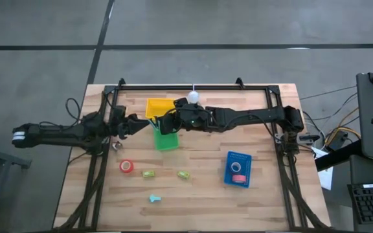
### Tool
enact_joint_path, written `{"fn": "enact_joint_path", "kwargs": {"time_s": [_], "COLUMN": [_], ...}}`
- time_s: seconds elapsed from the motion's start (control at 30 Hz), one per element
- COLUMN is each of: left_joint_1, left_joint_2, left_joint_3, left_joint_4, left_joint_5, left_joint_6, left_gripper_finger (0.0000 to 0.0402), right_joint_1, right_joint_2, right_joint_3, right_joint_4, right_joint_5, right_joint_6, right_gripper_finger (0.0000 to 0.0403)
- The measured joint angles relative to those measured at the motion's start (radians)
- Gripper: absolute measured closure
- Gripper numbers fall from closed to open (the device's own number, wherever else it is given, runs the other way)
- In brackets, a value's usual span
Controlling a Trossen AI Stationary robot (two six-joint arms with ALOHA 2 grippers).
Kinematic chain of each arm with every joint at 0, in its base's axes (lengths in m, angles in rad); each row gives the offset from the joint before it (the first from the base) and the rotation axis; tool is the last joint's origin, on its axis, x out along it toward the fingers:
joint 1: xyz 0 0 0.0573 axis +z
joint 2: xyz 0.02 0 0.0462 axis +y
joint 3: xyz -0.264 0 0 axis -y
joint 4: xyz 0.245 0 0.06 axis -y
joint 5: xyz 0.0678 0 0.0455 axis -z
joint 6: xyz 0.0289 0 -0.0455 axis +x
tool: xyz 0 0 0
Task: Pick and place Stapler, Stapler remover, tape
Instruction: Put the light blue staple remover into the green bin
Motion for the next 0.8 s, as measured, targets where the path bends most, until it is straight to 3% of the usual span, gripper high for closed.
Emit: {"fn": "enact_joint_path", "kwargs": {"time_s": [0.37,0.67,0.8], "left_joint_1": [0.0,0.0,0.001], "left_joint_2": [0.001,0.001,0.0], "left_joint_3": [0.0,0.0,0.0], "left_joint_4": [-0.001,0.0,-0.002], "left_joint_5": [0.006,0.008,0.033], "left_joint_6": [0.001,0.008,0.008], "left_gripper_finger": [0.0395,0.0398,0.0399], "right_joint_1": [0.0,-0.004,-0.013], "right_joint_2": [0.022,0.013,-0.019], "right_joint_3": [-0.001,-0.001,-0.001], "right_joint_4": [0.009,-0.012,-0.119], "right_joint_5": [-0.004,-0.016,-0.06], "right_joint_6": [0.028,-0.005,-0.015], "right_gripper_finger": [0.0394,0.0391,0.0363]}}
